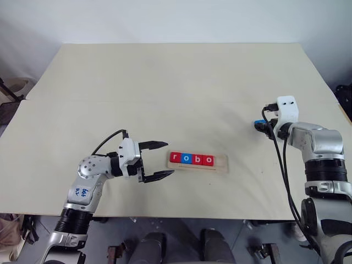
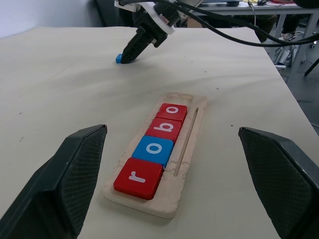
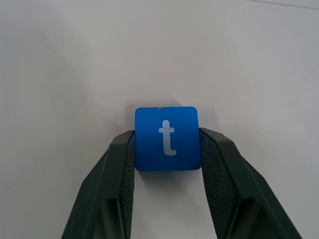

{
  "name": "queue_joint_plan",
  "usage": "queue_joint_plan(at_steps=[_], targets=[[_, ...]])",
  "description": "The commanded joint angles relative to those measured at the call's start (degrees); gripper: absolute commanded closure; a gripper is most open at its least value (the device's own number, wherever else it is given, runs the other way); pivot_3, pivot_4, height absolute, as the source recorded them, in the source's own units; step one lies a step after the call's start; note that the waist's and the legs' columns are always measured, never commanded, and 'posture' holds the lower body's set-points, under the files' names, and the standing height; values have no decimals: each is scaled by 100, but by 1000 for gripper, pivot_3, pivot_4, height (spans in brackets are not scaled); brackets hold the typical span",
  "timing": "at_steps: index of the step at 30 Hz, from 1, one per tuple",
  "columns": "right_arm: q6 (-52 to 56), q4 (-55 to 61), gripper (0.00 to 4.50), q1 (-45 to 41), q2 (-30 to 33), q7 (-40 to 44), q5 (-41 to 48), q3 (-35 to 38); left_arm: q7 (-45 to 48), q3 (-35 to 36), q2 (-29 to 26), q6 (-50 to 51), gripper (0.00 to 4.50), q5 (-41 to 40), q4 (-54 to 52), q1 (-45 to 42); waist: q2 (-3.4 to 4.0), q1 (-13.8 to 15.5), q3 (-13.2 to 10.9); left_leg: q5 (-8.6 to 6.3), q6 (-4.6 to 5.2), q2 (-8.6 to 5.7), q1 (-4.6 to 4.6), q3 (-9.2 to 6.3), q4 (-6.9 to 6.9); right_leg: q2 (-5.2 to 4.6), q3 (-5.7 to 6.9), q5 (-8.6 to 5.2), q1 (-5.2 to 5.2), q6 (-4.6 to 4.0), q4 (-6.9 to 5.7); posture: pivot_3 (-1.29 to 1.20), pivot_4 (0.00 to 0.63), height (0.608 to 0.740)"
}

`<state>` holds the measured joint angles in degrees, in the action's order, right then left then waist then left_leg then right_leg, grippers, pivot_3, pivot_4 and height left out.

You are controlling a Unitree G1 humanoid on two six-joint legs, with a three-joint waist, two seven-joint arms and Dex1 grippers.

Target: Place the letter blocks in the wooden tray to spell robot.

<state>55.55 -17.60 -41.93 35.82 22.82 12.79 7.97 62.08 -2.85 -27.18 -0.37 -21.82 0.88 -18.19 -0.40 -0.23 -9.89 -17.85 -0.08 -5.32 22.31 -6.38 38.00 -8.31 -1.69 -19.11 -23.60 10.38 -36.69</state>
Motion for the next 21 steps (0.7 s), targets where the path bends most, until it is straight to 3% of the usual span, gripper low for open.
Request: queue_joint_plan(at_steps=[1,5,11,18,19,21], targets=[[882,1427,3029,410,157,-36,326,435,61,31,-16,5,0,-98,-138,-68,0,9,0,0,0,0,1,0,0,0,0,0,-1,0,-5,0,150,740],[1959,2968,3029,1138,104,-118,632,932,169,-62,37,35,0,-116,-54,-105,0,19,0,0,0,-1,4,-2,2,-1,-1,0,-2,0,-9,0,150,740],[3535,5139,3029,1978,-778,-520,767,1621,394,-146,159,-20,0,-84,326,-387,0,16,0,0,0,-1,3,-3,2,0,-2,0,-2,0,-5,0,150,740],[3695,5934,3029,2515,-1481,-905,598,1586,563,-208,252,-89,0,-55,593,-606,1,15,1,0,0,-3,1,-2,-1,0,-5,0,-4,0,-18,0,150,740],[3695,5947,2301,2514,-1472,-936,571,1568,579,-201,253,-97,0,-53,635,-640,1,15,0,0,1,-5,1,-2,0,0,-5,0,-4,0,-19,0,150,740],[3695,5919,1734,2496,-1414,-898,598,1575,612,-188,247,-119,0,-53,705,-690,1,14,1,0,1,-4,1,-3,0,0,-5,0,-4,0,-18,0,150,740]])
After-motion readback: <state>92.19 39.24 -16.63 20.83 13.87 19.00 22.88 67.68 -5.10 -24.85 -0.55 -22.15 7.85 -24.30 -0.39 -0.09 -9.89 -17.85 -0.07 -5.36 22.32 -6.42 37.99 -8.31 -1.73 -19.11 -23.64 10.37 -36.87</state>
